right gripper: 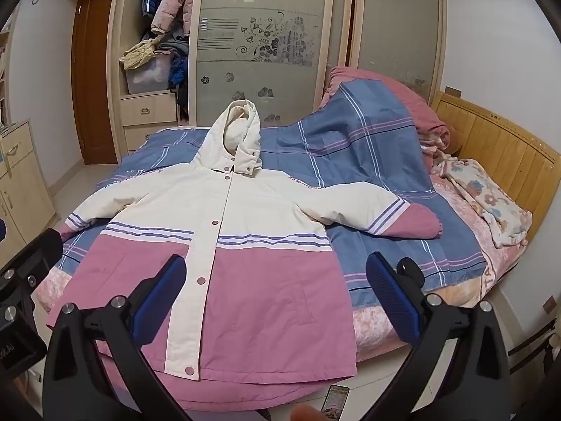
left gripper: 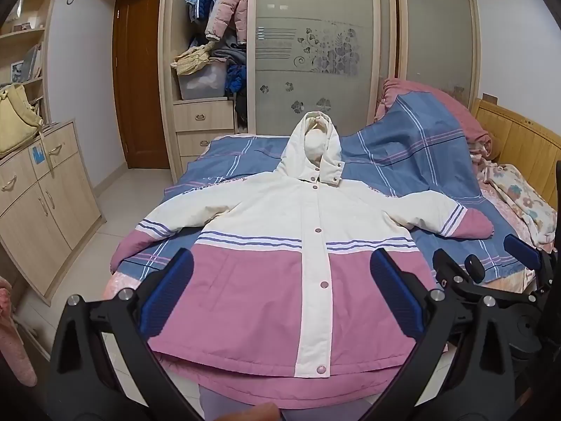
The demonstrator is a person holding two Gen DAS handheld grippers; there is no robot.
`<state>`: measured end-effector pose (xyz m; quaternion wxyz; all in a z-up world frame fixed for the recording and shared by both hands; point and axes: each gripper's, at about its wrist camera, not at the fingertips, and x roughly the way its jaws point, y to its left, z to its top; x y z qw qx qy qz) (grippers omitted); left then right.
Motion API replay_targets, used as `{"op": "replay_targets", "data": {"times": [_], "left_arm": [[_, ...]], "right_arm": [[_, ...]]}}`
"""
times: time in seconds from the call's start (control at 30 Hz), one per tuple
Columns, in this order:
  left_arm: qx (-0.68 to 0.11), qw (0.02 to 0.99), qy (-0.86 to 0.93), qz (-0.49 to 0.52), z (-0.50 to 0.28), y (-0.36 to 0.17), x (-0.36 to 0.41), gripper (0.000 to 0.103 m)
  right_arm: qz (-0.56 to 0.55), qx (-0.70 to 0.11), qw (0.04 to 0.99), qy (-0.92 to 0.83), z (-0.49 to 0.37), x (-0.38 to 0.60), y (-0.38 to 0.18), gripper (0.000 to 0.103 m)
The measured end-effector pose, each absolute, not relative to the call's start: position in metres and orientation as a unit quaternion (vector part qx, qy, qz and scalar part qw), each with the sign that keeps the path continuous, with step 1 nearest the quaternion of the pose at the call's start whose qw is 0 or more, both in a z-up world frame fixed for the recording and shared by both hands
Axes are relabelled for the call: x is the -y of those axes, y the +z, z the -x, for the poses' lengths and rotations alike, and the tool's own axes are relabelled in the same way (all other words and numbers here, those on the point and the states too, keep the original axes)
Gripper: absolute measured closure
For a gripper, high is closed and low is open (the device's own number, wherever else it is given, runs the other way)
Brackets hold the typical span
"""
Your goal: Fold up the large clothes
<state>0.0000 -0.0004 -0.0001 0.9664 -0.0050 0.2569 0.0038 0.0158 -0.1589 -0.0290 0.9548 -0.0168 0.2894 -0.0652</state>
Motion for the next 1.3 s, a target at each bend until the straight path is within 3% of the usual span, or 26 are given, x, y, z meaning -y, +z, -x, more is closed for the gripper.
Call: {"op": "replay_targets", "data": {"times": [1.3], "left_arm": [[-0.26,0.965,0.012,0.007,-0.0013,-0.0054,-0.003,0.002]], "right_arm": [[0.018,-0.291,0.954,-0.065,-0.0143,0.1619,-0.034,0.001]]}}
